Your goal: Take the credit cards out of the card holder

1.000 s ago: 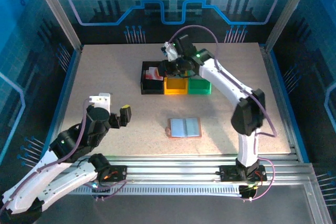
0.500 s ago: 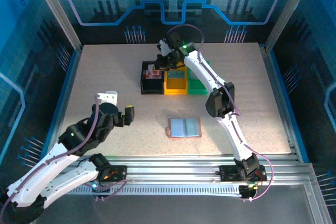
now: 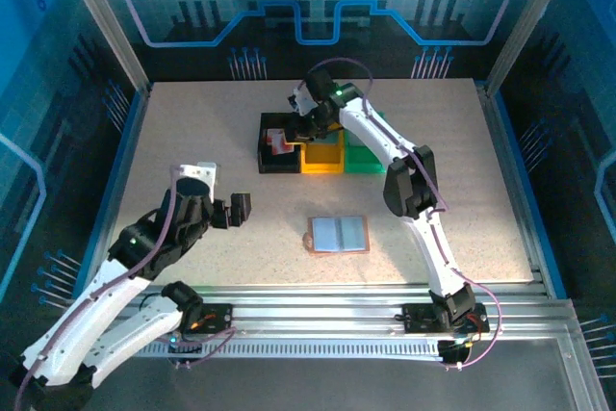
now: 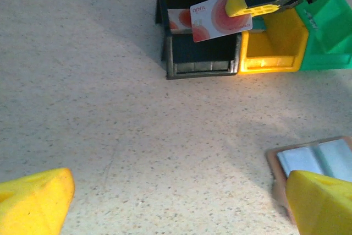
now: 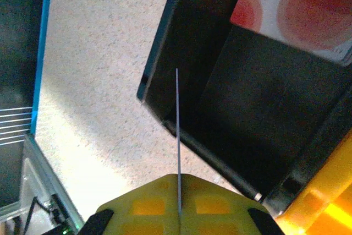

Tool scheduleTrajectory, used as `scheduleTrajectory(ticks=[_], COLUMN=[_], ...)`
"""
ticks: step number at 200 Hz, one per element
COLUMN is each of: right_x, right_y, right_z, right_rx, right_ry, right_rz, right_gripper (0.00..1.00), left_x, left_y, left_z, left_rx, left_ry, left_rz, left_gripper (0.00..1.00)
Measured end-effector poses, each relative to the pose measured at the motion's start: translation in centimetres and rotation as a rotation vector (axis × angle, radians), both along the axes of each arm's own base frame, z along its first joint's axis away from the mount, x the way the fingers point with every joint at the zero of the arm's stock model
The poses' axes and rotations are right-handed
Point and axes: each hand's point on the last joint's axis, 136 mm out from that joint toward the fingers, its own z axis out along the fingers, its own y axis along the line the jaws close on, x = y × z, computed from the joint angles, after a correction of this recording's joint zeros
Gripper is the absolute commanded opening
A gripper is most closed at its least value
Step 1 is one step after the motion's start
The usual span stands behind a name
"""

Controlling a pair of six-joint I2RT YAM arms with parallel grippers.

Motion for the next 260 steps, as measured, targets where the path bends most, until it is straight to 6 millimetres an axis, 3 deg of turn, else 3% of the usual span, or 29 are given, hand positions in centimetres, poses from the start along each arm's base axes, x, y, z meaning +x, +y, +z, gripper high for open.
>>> scheduleTrajectory(ticks=[30,59,92,154,213,260], right_x=[0.3,1.0,2.2,3.2,3.6,4.0], right_y=[-0.5,-0.9,-0.4,0.2,0.3,0.2], right_z=[1.7,3.1,4.3,1.0,0.4,-2.2], right_rx=[0.043,0.053,0.075,0.045,0.038,0.004], right_ry=[-0.029,-0.063,-0.108,-0.068,-0.059,-0.034], right_rz=[0.003,-0.005,-0.008,-0.028,-0.050,-0.061], right_gripper=[0.00,0.00,0.00,0.00,0.00,0.00], left_x=[2.0,2.1,2.0,1.9,1.8,1.9], left_y=[-0.9,-1.9,-1.3,-1.6,-1.8,-1.8], left_z=[-0.8,-0.1,0.8,0.0,-0.3,-0.5], left_rx=[-0.095,-0.175,-0.219,-0.228,-0.232,-0.230], left_ry=[0.085,0.081,0.030,0.056,0.066,0.075], left_rz=[-0.017,-0.060,-0.049,-0.064,-0.071,-0.070], left_gripper=[0.99,0.99,0.99,0.99,0.99,0.99])
